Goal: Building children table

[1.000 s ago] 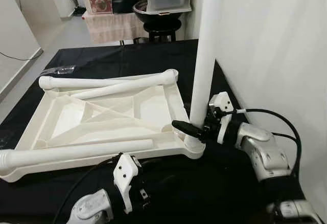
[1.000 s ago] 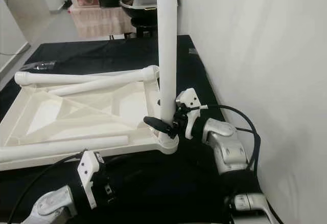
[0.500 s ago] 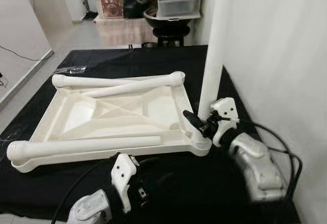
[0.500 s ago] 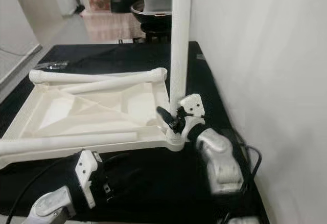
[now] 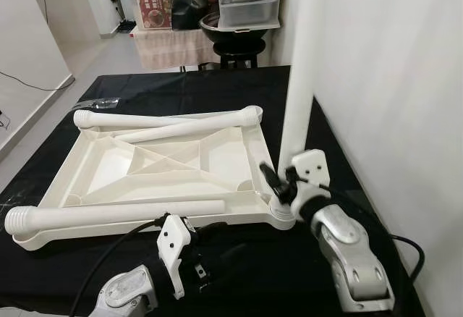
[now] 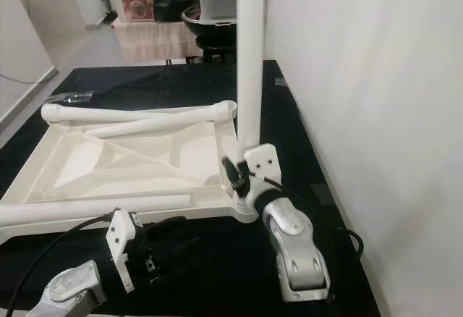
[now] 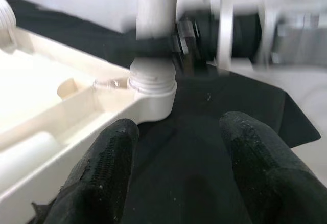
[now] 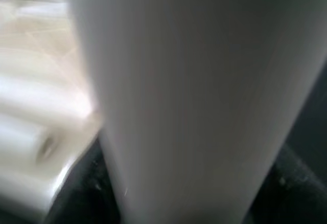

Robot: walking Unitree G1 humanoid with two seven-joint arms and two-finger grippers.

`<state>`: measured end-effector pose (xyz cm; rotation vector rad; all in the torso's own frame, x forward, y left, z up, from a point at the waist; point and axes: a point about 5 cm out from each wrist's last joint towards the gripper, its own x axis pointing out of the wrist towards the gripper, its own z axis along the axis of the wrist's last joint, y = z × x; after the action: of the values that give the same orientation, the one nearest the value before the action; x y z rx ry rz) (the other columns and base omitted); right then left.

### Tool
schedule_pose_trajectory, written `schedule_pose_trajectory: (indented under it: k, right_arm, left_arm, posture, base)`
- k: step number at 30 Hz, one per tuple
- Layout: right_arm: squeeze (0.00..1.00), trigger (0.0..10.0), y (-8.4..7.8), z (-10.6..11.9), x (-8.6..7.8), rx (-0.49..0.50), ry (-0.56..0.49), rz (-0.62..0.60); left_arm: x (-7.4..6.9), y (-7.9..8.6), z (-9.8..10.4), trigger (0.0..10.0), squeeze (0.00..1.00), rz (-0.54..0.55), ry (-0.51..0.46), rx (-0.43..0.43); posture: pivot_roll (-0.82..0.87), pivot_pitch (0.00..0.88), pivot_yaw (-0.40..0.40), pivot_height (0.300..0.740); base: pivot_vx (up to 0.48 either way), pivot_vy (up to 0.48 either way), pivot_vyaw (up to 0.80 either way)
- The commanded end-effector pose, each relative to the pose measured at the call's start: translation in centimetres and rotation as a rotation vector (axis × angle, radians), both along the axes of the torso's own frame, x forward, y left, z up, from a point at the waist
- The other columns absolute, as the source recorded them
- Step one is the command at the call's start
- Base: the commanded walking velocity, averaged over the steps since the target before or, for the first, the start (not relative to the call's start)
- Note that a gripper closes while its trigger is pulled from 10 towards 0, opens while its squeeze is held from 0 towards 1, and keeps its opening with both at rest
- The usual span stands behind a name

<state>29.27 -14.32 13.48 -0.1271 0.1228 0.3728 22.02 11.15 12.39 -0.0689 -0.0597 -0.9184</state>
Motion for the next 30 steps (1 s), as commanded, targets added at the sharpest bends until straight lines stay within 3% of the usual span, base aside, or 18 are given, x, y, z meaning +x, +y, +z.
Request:
schedule_pose_trajectory:
  k: [1,3,4,6,7,10,11,20,21,23,24,30]
  right_arm:
    - [1.00,10.0,1.1,0.2,-0.2,0.055,0.018,0.087]
    - [1.00,10.0,1.4,0.4,-0.4,0.074,0.014,0.109]
    - [1.00,10.0,1.6,1.3,-0.2,0.101,-0.011,0.239]
    - [1.00,10.0,1.6,1.3,-0.2,0.101,-0.011,0.239]
    - [0.00,10.0,1.3,1.8,0.1,0.095,-0.027,0.339]
    - [0.00,10.0,0.9,2.1,0.6,0.082,-0.036,0.432]
    - [0.00,10.0,-0.1,2.4,1.5,0.066,-0.028,0.555]
    - [0.00,10.0,-1.8,4.6,3.8,0.127,-0.060,0.661]
    - [0.00,4.6,-2.0,5.0,4.2,0.141,-0.065,0.675]
    - [0.00,4.6,-2.1,5.2,4.4,0.150,-0.068,0.684]
    - [0.00,0.0,-2.1,5.3,4.6,0.149,-0.062,0.718]
    - [0.00,0.0,-2.2,5.0,4.7,0.138,-0.036,0.785]
  left_arm:
    - [-0.1,0.2,-0.3,10.0,0.00,0.003,0.024,0.003]
    - [-0.1,0.2,-0.3,10.0,0.00,0.002,0.024,0.003]
    - [0.0,0.1,-0.4,10.0,0.00,-0.001,0.026,0.001]
    - [0.0,0.1,-0.4,10.0,0.00,-0.001,0.026,0.001]
    - [0.0,0.0,-0.4,10.0,0.00,-0.004,0.028,-0.001]
    - [0.0,-0.1,-0.4,10.0,0.00,-0.007,0.028,-0.003]
    - [0.1,-0.2,-0.5,10.0,0.00,-0.006,0.026,-0.004]
    - [0.1,-0.4,-0.7,10.0,0.00,-0.004,0.026,-0.003]
    - [0.1,-0.4,-0.7,10.0,0.00,-0.005,0.027,-0.003]
    - [0.1,-0.4,-0.8,10.0,0.00,-0.006,0.028,-0.003]
    - [0.1,-0.4,-0.8,10.0,0.00,-0.007,0.029,-0.002]
    - [0.0,-0.6,-0.9,10.0,0.00,-0.008,0.031,-0.003]
  posture:
    - [-0.09,0.117,0.044,0.740]
    - [-0.09,0.117,0.044,0.740]
    - [-0.08,0.108,0.039,0.740]
    - [-0.08,0.108,0.039,0.740]
    - [-0.08,0.103,0.035,0.740]
    - [-0.08,0.098,0.030,0.740]
    - [-0.08,0.093,0.020,0.740]
    - [-0.08,0.079,0.021,0.740]
    - [-0.08,0.076,0.021,0.740]
    - [-0.08,0.074,0.021,0.740]
    - [-0.08,0.074,0.022,0.740]
    - [-0.08,0.072,0.018,0.740]
  base:
    - [0.000,0.000,0.00]
    - [0.000,0.000,0.00]
    - [0.000,0.000,0.00]
    - [0.000,0.000,0.00]
    - [0.000,0.000,0.00]
    - [0.000,0.000,0.00]
    - [0.000,0.000,0.00]
    - [0.000,0.000,0.00]
    - [0.000,0.000,0.00]
    - [0.000,0.000,0.00]
    - [0.000,0.000,0.00]
    - [0.000,0.000,0.00]
